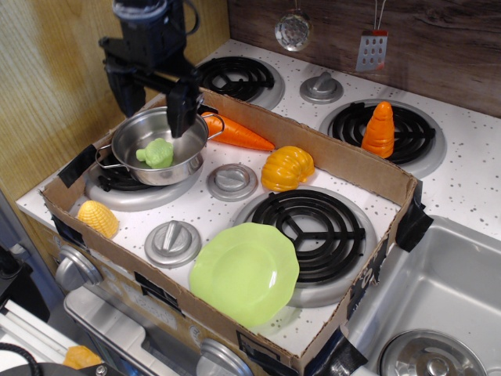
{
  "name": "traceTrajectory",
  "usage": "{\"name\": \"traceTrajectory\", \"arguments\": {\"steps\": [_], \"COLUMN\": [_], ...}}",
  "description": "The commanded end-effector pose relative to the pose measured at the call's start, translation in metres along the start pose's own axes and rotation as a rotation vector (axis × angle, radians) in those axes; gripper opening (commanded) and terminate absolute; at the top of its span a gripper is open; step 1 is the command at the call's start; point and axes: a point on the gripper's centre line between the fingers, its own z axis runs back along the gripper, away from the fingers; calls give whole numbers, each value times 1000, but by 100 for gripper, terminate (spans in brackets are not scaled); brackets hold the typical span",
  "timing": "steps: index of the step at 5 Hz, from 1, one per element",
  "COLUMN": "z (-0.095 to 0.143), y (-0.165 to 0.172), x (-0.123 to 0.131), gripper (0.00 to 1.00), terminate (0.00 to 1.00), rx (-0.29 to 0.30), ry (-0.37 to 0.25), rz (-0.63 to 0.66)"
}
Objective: Take broccoli out of pan
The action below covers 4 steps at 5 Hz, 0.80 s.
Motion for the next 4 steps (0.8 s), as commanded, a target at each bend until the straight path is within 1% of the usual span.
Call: {"name": "traceTrajectory", "arguments": {"steps": [1, 2, 3, 4], "z": [-6, -15, -21, -30], "y": [21, 27, 32, 34], "x": [12, 12, 17, 19], "gripper": [100, 100, 100, 100], "terminate": [0, 0, 0, 0], "rx": [32, 48, 45, 29], "ry": [-69, -98, -107, -108], "rz": [-21, -18, -17, -17]}}
